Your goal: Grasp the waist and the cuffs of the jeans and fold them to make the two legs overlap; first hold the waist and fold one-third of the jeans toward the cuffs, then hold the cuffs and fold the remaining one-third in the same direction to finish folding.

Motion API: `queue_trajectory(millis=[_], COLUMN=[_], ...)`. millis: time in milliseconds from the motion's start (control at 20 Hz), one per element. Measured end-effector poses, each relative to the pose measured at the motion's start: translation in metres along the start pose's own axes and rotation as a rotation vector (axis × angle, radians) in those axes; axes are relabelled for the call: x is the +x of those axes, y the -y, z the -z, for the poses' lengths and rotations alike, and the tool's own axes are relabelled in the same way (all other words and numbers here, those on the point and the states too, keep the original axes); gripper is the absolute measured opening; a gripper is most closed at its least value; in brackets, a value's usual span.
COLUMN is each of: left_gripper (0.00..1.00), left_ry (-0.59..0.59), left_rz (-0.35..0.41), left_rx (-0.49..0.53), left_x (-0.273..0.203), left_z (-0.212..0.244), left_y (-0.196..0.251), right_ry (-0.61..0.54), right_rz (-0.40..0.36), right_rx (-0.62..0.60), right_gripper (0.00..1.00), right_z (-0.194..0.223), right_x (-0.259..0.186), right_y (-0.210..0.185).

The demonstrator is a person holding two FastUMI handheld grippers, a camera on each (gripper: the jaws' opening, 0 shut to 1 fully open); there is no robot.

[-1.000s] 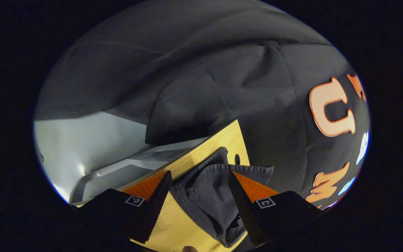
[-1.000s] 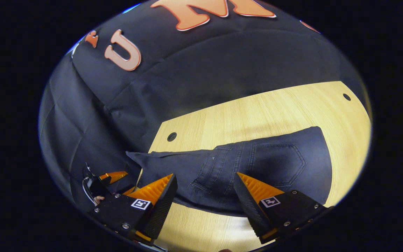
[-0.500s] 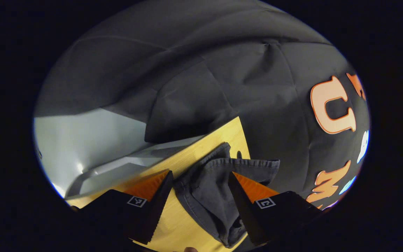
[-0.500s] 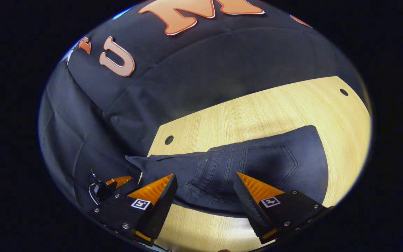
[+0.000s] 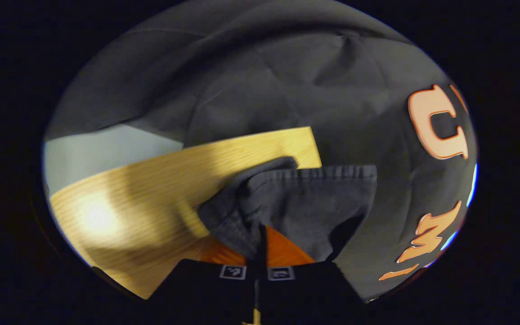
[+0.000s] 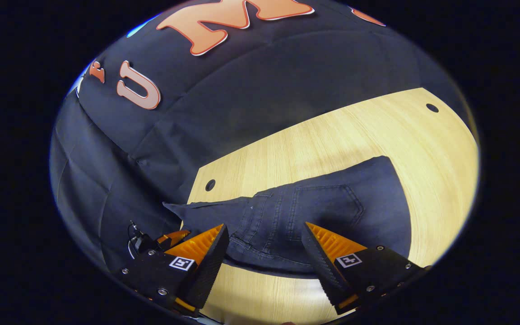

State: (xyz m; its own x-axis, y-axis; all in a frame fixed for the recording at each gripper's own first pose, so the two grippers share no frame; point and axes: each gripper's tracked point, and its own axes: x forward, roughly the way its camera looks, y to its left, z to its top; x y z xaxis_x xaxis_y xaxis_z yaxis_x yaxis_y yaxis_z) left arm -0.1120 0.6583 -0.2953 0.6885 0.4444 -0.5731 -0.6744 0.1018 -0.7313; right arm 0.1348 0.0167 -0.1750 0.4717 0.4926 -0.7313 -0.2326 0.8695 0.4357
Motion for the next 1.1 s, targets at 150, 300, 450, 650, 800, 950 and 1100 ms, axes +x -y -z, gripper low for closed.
queue_trajectory(millis=[150,300,450,650,800,950,1100], left_gripper=[0.01,0.01,0.01,0.01,0.01,0.0,0.01], left_ry=[0.035,0.073,0.109,0.14,0.165,0.152,0.119], left_rz=[0.051,0.103,0.16,0.24,0.265,0.306,0.329], left_rx=[0.063,0.158,0.261,0.336,0.432,0.481,0.554], left_x=[-0.021,-0.042,-0.068,-0.107,-0.121,-0.136,-0.139], left_z=[-0.004,-0.007,0.003,0.03,0.067,0.111,0.166], left_y=[0.02,0.052,0.1,0.168,0.216,0.258,0.291], right_ry=[0.037,0.05,0.061,0.086,0.115,0.134,0.142], right_rz=[0.021,-0.005,-0.038,-0.061,-0.069,-0.074,-0.054], right_rx=[-0.023,-0.01,-0.002,-0.009,0.01,0.047,0.068], right_gripper=[0.98,0.98,0.98,0.98,0.98,0.98,0.98], right_z=[-0.011,-0.015,-0.019,-0.03,-0.044,-0.053,-0.055], right_x=[-0.005,-0.011,-0.018,-0.041,-0.065,-0.088,-0.114], right_y=[0.01,0.01,0.011,0.03,0.057,0.09,0.132])
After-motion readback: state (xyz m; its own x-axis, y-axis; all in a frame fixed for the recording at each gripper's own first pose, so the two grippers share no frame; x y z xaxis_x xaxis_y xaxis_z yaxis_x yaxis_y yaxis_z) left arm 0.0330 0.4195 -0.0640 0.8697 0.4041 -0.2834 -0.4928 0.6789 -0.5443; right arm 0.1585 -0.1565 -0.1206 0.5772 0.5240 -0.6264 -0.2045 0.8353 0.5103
